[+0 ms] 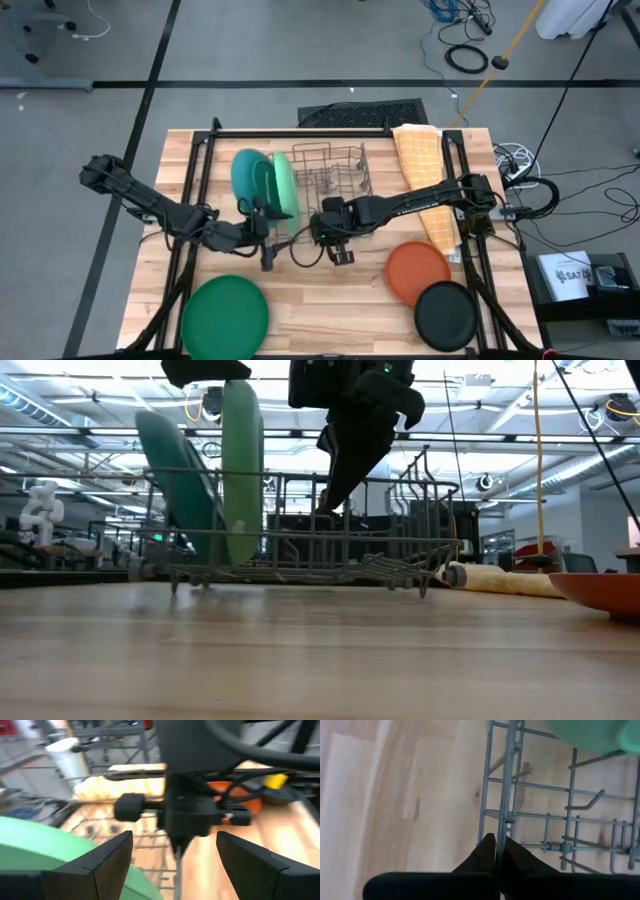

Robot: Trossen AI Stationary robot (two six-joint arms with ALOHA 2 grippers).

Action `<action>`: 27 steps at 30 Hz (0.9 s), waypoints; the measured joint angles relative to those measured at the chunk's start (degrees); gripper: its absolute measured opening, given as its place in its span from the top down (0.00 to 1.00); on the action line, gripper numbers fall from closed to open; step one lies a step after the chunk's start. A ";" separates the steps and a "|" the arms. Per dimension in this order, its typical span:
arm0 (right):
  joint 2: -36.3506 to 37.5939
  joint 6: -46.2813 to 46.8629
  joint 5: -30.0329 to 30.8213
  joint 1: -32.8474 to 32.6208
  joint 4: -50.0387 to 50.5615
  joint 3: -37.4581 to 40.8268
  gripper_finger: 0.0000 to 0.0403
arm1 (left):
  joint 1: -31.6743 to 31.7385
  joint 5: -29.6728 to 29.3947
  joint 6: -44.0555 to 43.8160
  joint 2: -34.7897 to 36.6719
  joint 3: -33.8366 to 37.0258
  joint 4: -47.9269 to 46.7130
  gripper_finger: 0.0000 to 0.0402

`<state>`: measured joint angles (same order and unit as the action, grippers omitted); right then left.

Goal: Sort dishes
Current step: Adjust the light green plate

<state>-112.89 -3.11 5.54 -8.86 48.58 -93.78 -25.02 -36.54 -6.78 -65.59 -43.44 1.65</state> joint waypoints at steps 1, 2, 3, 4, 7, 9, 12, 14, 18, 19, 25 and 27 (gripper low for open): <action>-0.01 0.09 0.01 -0.03 0.03 0.00 0.99 | -0.02 -1.44 0.04 0.23 -0.21 -0.48 0.25; -0.01 0.34 -0.09 -0.11 0.10 0.00 0.99 | -0.02 -3.08 0.04 0.67 -0.58 -1.06 0.25; -0.01 0.67 -0.17 -0.17 0.17 0.00 0.99 | 0.00 -4.96 0.01 1.12 -1.10 -1.78 0.25; -0.01 0.91 -0.35 -0.20 0.25 0.00 0.99 | 0.04 -6.83 -0.27 1.69 -1.70 -3.01 0.25; -0.01 0.94 -0.59 -0.20 0.39 0.00 0.99 | 0.03 -10.55 -1.28 2.32 -3.29 -7.27 0.25; -0.01 0.91 -0.63 -0.20 0.42 0.00 0.99 | 0.02 -11.05 -2.60 2.36 -4.21 -9.81 0.25; -0.01 0.84 -0.77 -0.20 0.42 0.00 0.99 | -0.03 -11.48 -3.43 2.43 -5.10 -11.63 0.25; -0.01 0.74 -0.79 -0.22 0.44 0.00 0.99 | -0.59 -9.91 -3.42 2.41 -5.19 -11.98 0.25; -0.01 0.52 -1.37 -0.37 0.81 0.00 0.99 | -1.86 -1.93 -3.24 2.34 -5.67 -12.09 0.25; -0.01 0.48 -1.57 -0.40 0.84 0.00 0.99 | -2.40 -1.01 -3.43 2.34 -5.71 -12.01 0.25; 0.01 0.33 -1.62 -0.42 0.76 0.00 0.99 | -6.49 -2.55 -4.44 2.36 -5.75 -7.98 0.25; 0.01 0.28 -1.60 -0.42 0.74 0.00 0.99 | -7.41 -5.95 -5.20 2.37 -5.75 -6.73 0.25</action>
<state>-112.88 -2.83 3.95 -9.28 49.32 -93.78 -32.43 -42.49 -11.98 -63.22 -49.19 -5.08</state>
